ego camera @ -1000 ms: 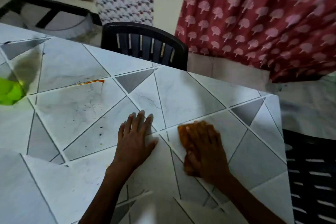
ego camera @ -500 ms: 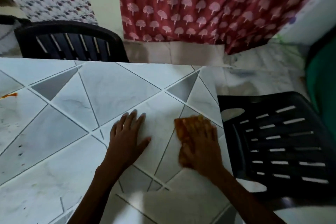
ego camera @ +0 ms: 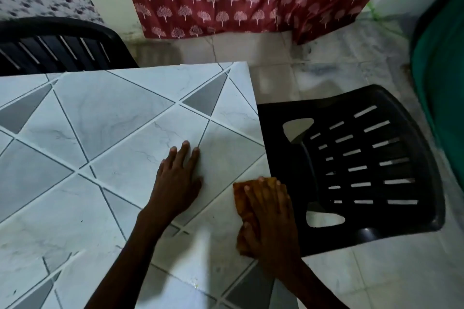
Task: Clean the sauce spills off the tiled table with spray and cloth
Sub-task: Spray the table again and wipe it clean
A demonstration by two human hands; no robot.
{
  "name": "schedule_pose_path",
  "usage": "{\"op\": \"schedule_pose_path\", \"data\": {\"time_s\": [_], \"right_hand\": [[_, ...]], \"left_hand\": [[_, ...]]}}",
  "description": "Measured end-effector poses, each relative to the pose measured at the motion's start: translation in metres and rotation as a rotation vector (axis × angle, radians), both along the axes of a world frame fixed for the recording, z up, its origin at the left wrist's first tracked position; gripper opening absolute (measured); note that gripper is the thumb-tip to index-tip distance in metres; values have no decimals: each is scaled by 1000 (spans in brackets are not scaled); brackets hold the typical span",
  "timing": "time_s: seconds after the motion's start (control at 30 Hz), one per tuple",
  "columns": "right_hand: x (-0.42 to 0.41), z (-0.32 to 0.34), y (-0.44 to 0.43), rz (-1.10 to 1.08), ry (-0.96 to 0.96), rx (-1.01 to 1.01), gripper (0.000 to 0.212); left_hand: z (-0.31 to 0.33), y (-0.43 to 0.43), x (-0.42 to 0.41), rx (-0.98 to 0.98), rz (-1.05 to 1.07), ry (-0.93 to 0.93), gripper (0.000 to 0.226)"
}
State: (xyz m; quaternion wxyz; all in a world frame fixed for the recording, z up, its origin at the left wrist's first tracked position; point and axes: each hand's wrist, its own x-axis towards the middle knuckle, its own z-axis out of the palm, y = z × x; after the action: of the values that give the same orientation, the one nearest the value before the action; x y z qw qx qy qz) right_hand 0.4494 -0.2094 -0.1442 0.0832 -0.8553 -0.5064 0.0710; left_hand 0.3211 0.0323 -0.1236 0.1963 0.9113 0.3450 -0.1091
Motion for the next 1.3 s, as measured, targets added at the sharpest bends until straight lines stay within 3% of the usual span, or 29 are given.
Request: {"op": "schedule_pose_path", "data": {"time_s": [0.13,0.33,0.4,0.5,0.8,0.9,1.13,1.23,1.3], "right_hand": [[19,2,9,11,97,-9,78],[119,4,188,-129,136,-33,74],[127,3,209,-128,135,-63,73],[101,-2,168,-75,66,-4,73],[-46,-3,-105,28,68,-46,71],[-28,-2,-73,5,83,-5,68],[45,-3,137,-164,-43,-92,70],[24,-4,130,-158,-95,-76,70],[-10,-3,86,-17,-119,-71,71]], "left_hand": [[8,-9,1,16,20,0,81],[15,-40,1,12,98,-36,73],[15,-56,-3,2,95,-32,72],[14,-72,-14,13,90,-46,74],[11,-99,-53,-2,91,-108,70],[8,-110,-72,-18,118,-138,67],[1,-128,-122,26,87,-187,61],[-2,-130,-135,47,62,-190,61],[-4,-132,-140,50,48,-182,63]]}}
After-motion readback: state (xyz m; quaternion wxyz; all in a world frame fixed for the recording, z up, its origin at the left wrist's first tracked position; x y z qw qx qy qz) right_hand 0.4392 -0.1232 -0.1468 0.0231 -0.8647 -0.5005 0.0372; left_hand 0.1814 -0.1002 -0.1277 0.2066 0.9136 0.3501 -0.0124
